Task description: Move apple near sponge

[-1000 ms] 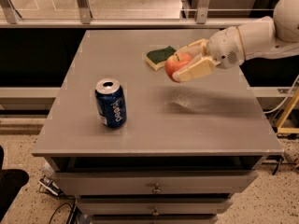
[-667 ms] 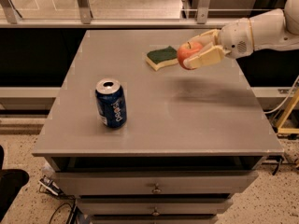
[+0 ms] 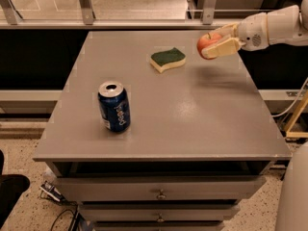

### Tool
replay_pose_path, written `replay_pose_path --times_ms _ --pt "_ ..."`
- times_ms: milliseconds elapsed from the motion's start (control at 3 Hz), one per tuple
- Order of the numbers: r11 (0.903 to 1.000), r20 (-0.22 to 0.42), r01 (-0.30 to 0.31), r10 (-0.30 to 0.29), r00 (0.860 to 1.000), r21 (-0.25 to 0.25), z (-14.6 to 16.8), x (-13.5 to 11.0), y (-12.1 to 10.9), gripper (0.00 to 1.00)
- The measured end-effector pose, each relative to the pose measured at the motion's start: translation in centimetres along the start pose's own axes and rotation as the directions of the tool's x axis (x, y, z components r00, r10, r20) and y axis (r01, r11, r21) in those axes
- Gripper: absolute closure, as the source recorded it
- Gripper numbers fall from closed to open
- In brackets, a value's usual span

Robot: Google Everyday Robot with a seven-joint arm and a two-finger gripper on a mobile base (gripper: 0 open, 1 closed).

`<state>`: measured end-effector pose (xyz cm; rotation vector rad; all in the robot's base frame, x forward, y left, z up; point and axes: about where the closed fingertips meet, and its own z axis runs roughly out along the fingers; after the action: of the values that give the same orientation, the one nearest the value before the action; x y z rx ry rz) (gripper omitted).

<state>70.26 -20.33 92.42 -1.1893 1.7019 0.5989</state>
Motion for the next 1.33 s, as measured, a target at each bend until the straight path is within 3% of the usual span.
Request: replay_pose_path --times_ms 667,1333 --pt "0.9938 0.014 0.025 -0.027 1.0 0.109 1.0 3.4 -3.0 1.0" --pt "0.9874 0.074 -0.013 0.001 0.997 0.158 3.1 7.5 -2.4 1.0"
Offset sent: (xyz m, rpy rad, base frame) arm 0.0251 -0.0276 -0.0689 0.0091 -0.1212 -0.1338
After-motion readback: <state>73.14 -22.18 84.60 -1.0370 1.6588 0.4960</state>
